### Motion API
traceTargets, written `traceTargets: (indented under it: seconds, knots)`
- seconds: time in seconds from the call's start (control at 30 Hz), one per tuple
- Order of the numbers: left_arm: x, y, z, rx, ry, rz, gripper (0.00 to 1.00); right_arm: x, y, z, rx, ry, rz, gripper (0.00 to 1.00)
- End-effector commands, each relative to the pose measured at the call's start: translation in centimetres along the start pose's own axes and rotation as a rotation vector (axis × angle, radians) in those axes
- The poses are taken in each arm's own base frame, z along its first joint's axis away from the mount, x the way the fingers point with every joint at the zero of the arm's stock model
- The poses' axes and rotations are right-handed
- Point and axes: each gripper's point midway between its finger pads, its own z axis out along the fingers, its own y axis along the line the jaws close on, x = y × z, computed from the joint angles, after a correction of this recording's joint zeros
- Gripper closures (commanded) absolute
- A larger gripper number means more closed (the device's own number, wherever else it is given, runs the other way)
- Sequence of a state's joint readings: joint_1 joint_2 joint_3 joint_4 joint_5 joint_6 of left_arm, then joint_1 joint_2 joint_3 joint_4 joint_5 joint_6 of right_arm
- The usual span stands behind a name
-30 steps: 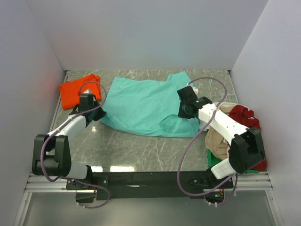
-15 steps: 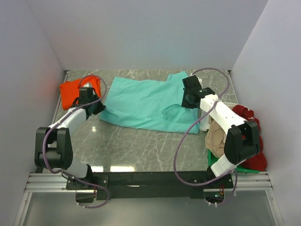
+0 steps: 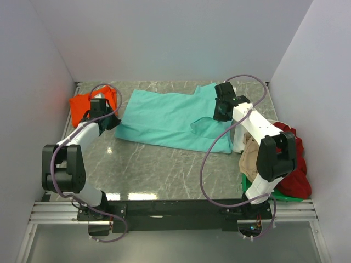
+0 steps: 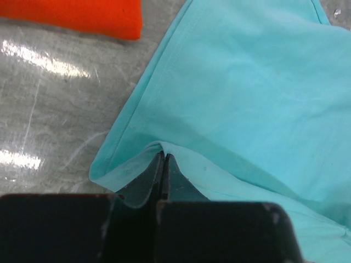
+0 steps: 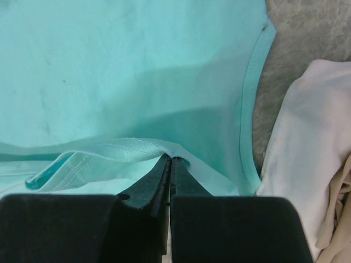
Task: Fold and stack the t-shirts
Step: Fold the tshirt
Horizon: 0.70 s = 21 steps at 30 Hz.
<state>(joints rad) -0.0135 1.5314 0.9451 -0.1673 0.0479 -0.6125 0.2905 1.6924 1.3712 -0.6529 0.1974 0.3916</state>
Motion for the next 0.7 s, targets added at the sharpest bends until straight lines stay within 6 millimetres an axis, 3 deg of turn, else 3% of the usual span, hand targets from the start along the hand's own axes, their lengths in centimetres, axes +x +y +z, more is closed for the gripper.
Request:
traceTargets:
  seconds: [0.0,0.6,0.63,0.67]
  knots:
    - [-2.7,-1.4,0.3,0.037,-0.05,0.021,1.0,-2.2,-0.1,-0.5,-0.007,-0.044,0.004,1.0]
    - [-3.0,-2.5,3.0,0.069,0.005,0.031,0.99,-3.5,0.0,1.6,0.002,-0.01,-0.006,1.0]
    - [-3.0,-2.5,3.2,0.065,0.006,0.031,0.93,-4.0,0.1,1.6,-0.004,-0.017,-0.005,0.97]
    - [-3.4,-2.8,3.0,0.068,0.001,0.033,0.86,-4.1,0.0,2.0,0.0,-0.008,-0.006,0.87]
